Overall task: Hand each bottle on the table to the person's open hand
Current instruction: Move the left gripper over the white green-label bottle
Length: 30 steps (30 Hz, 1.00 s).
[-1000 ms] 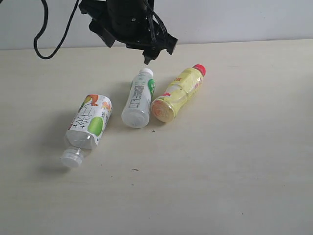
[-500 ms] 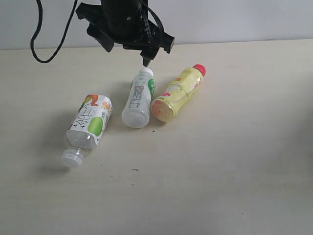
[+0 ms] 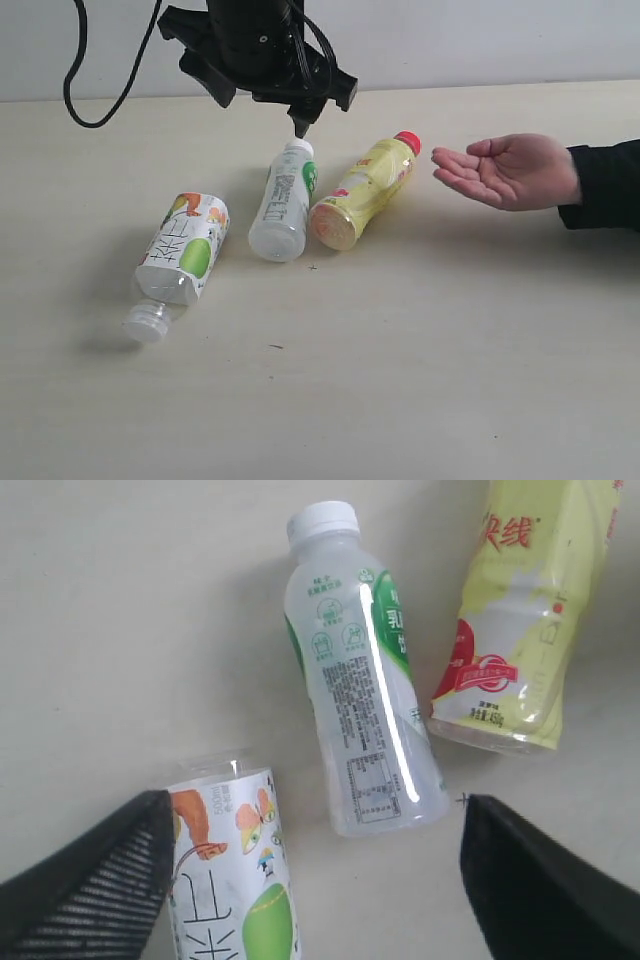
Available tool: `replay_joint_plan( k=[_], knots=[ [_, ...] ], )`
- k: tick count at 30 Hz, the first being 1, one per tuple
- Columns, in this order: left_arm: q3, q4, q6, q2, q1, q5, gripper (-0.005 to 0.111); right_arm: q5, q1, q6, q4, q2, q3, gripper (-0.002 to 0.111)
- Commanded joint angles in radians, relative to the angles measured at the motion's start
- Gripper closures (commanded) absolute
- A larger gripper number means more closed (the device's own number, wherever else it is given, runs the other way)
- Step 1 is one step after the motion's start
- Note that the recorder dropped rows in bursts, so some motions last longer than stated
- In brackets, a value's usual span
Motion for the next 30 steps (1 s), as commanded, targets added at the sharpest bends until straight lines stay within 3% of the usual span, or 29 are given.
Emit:
replay_joint_plan(
  k=[1,12,23,30],
  knots=[
    [0.003,-0.002,0.003,-0.004,0.002,-0.021,0.031,-0.011,-0.005,0.0,0.006,-0.006,0.004,0.108],
    [0.003,-0.008,-0.003,0.096,0.005,-0.136,0.031,-0.011,-0.005,0.0,0.006,-0.006,0.004,0.108],
    [0.003,-0.044,-0.031,0.217,0.077,-0.198,0.031,-0.011,-0.005,0.0,0.006,-0.006,0.004,0.108],
    [0.003,-0.046,-0.031,0.283,0.081,-0.247,0.031,-0.011,-0.005,0.0,0.006,-0.006,0.004,0.108]
  ],
)
